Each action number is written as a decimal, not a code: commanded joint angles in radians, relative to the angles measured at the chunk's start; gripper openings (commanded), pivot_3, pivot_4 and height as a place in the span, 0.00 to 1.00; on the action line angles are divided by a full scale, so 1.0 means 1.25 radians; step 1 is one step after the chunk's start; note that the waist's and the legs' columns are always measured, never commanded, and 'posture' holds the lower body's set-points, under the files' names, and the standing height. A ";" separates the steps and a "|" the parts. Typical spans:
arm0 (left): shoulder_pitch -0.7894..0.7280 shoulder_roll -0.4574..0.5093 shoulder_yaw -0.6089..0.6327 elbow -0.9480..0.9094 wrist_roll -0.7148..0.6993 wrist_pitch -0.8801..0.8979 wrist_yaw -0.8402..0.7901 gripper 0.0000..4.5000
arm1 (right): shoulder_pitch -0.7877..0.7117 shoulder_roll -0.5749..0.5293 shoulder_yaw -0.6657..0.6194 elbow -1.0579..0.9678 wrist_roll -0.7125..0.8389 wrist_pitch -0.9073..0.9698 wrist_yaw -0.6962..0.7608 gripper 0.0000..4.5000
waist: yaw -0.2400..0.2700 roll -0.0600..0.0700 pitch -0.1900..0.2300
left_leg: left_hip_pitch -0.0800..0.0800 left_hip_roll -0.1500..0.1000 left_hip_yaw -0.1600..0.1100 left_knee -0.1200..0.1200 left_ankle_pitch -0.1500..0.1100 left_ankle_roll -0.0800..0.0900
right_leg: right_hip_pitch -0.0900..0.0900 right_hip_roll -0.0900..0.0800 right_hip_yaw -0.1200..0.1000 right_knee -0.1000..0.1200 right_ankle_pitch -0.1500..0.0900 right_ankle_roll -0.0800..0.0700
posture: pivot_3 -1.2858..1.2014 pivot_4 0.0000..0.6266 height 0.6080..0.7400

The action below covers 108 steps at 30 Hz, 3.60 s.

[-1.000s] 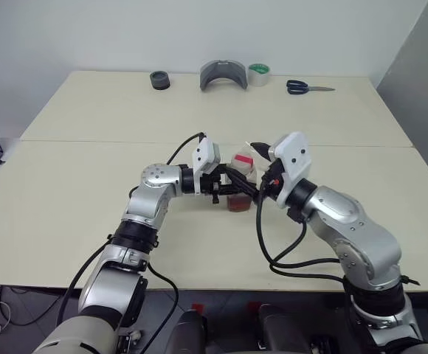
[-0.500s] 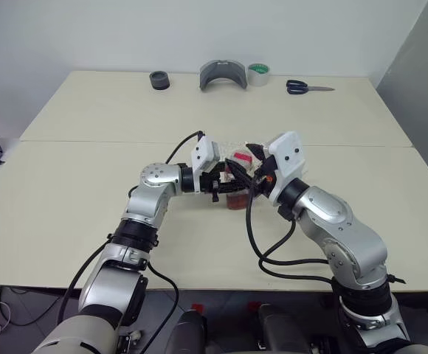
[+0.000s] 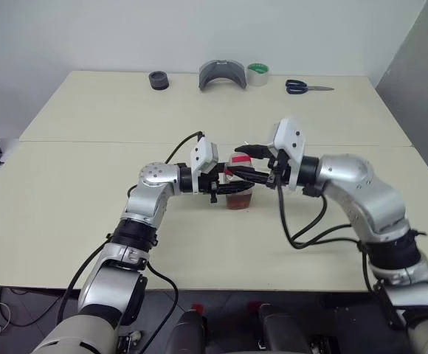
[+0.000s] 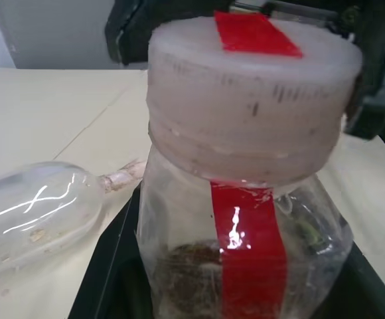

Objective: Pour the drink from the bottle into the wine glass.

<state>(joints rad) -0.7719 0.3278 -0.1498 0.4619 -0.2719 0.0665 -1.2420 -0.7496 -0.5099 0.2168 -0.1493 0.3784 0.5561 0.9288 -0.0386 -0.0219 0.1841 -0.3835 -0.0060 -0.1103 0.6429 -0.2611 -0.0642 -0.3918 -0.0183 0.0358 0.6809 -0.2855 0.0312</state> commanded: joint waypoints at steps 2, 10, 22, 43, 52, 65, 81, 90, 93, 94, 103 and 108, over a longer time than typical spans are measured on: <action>-0.037 -0.005 0.022 -0.006 -0.011 -0.010 0.003 0.40 | 0.002 -0.001 -0.018 0.021 0.031 0.005 0.054 0.41 | 0.000 0.000 0.000 | 0.000 0.000 0.000 0.000 0.000 0.000 | 0.000 0.000 0.000 0.000 0.000 0.000 | 0.52 0.24 1.00; -0.037 -0.005 0.030 0.009 -0.012 -0.010 0.002 0.40 | 0.119 -0.027 -0.180 -0.210 0.102 0.114 -0.104 0.87 | 0.005 0.000 0.000 | -0.002 0.000 0.000 0.001 0.000 0.000 | -0.001 -0.001 0.000 0.000 0.000 0.000 | 0.52 0.24 1.00; -0.086 -0.016 0.029 0.076 0.002 -0.029 -0.017 0.40 | 0.215 0.214 -0.021 -0.384 -0.109 0.177 -0.556 0.87 | -0.006 0.000 0.000 | -0.003 0.000 0.001 0.001 0.000 0.000 | -0.004 0.000 0.002 0.002 0.000 0.001 | 0.52 0.24 1.00; -0.085 -0.016 0.030 0.072 0.007 -0.030 -0.008 0.40 | 0.196 0.290 0.031 -0.341 -0.188 0.187 -0.588 0.87 | -0.010 0.000 0.000 | -0.011 -0.001 0.000 0.003 0.001 0.000 | -0.012 -0.001 0.002 0.005 0.001 0.001 | 0.52 0.24 1.00; -0.086 -0.013 0.030 0.072 0.010 -0.034 -0.011 0.40 | 0.187 0.301 0.023 -0.323 -0.206 0.179 -0.596 0.42 | -0.012 0.001 0.000 | -0.011 -0.001 0.000 0.003 0.001 0.000 | -0.012 -0.001 0.002 0.006 0.001 0.001 | 0.52 0.24 1.00; -0.099 0.003 0.021 0.088 0.020 -0.049 -0.054 0.40 | 0.015 0.041 -0.001 0.015 -0.037 -0.057 -0.005 0.42 | -0.015 0.001 0.000 | -0.010 -0.001 0.001 0.003 0.001 0.000 | -0.011 0.000 0.001 0.005 0.001 0.001 | 0.52 0.24 1.00; -0.090 -0.002 0.029 0.071 0.019 -0.045 -0.046 0.40 | 0.053 0.019 -0.108 -0.110 0.037 0.069 -0.072 0.96 | -0.013 0.001 0.000 | -0.011 -0.001 0.001 0.004 0.001 0.000 | -0.012 -0.002 0.002 0.007 0.001 0.000 | 0.52 0.24 1.00; -0.100 -0.013 0.031 0.080 0.016 -0.040 -0.042 0.40 | 0.079 0.075 -0.077 -0.153 -0.048 0.044 -0.230 0.96 | -0.014 0.001 0.000 | -0.010 -0.001 0.001 0.004 0.001 0.000 | -0.012 -0.001 0.002 0.008 0.001 0.000 | 0.52 0.24 1.00; -0.099 -0.014 0.032 0.079 0.016 -0.037 -0.043 0.40 | 0.075 0.074 -0.071 -0.134 -0.082 0.026 -0.252 0.96 | -0.014 0.001 0.000 | -0.010 -0.001 0.001 0.004 0.001 0.000 | -0.012 -0.001 0.002 0.008 0.001 0.000 | 0.52 0.24 1.00; -0.100 -0.014 0.032 0.079 0.015 -0.036 -0.044 0.40 | 0.075 0.070 -0.069 -0.128 -0.092 0.020 -0.255 0.96 | -0.014 0.001 0.000 | -0.010 -0.001 0.001 0.004 0.001 0.000 | -0.012 -0.001 0.002 0.007 0.001 0.000 | 0.52 0.24 1.00; -0.099 -0.009 0.034 0.079 0.015 -0.033 -0.042 0.40 | 0.098 0.044 -0.088 -0.133 -0.098 0.017 -0.260 0.96 | -0.014 0.001 0.000 | -0.010 -0.001 0.001 0.004 0.001 0.000 | -0.012 -0.001 0.002 0.008 0.001 0.000 | 0.52 0.24 1.00; -0.099 -0.007 0.034 0.079 0.016 -0.032 -0.042 0.40 | 0.112 0.033 -0.108 -0.151 -0.085 0.032 -0.264 0.96 | -0.014 0.001 0.000 | -0.010 -0.001 0.001 0.004 0.001 0.000 | -0.012 -0.001 0.002 0.008 0.001 0.000 | 0.52 0.24 1.00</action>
<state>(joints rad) -0.8632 0.3110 -0.1289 0.5936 -0.2329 0.0368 -1.2844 -0.6112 -0.4430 0.1463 -0.3249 0.2787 0.5819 0.6299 -0.0567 -0.0213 0.1845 -0.3965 -0.0074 -0.1089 0.6478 -0.2603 -0.0640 -0.4069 -0.0196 0.0385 0.6905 -0.2845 0.0318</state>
